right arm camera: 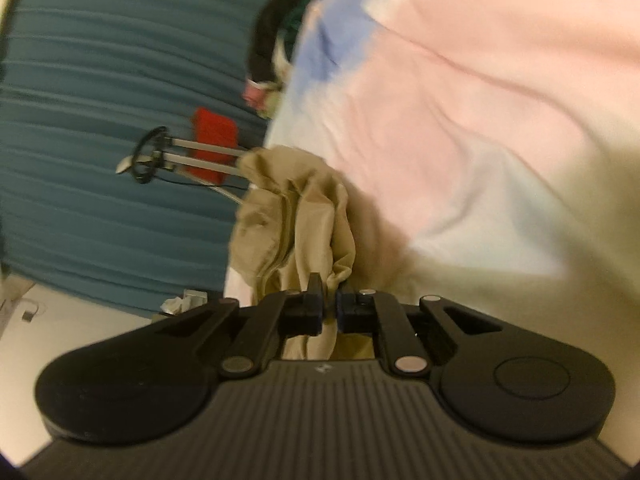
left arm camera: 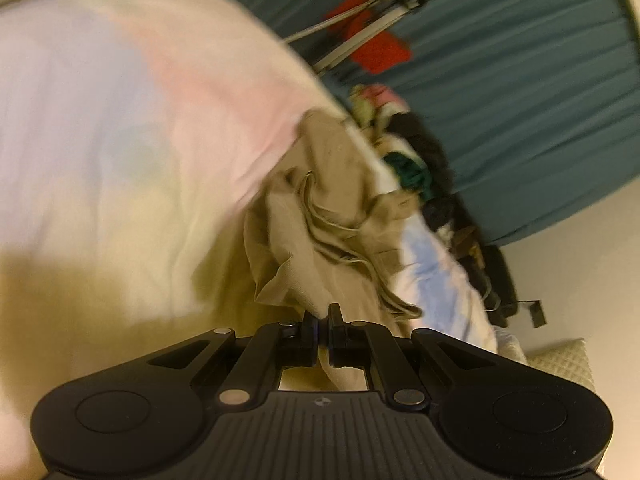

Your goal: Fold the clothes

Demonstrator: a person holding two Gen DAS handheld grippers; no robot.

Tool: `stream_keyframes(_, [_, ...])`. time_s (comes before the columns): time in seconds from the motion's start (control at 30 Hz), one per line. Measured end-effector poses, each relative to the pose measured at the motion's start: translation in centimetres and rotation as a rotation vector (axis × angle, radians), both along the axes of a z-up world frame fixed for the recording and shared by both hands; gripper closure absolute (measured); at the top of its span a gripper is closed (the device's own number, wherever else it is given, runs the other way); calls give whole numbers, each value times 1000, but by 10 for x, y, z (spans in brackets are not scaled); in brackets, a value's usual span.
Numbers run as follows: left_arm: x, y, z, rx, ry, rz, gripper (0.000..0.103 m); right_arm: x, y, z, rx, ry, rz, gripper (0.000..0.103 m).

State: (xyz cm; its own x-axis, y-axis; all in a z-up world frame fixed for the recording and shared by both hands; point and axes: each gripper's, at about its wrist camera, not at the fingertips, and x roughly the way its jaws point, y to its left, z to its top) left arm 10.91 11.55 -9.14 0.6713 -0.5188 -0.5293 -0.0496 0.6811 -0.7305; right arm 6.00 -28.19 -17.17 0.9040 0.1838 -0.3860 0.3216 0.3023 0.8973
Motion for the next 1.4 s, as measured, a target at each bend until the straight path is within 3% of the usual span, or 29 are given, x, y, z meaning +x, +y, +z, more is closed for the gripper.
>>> stream_keyframes(0.23, [-49,6,26,-65,-117,-10,99,-37,-1,37,-34,-76,-6,96])
stream_keyframes(0.47, [-111,19,28,-146,-107,-5,99,-94,5,46,-47,-121,-1,96])
stream_keyframes(0.6, [-146,23,31,-204,-59,2,99,-134,5,46,11,-139,-15,96])
stream_keyframes(0.7, [-155,23,38,-214,-35,15,99,-137,2,59,-11,-145,-18,96])
stream_keyframes(0.83, [-123,11,63,-146,-70,22,99,-107,-5,81,-61,-147,-20,96])
stream_keyframes(1.0, [-42,-7,78,-76,-34,81,99,-20,-12,95,-87,-98,-15,96])
stream_keyframes(1.07, [-6,-19,79,-10,-38,88,99,13,-12,93,-102,-76,-12,96])
stream_keyframes(1.17, [36,-30,71,64,-29,98,99,53,-13,87,-126,-53,3,96])
stream_keyframes(1.4, [102,-36,25,120,-28,69,98,113,-26,45,-132,-7,33,96])
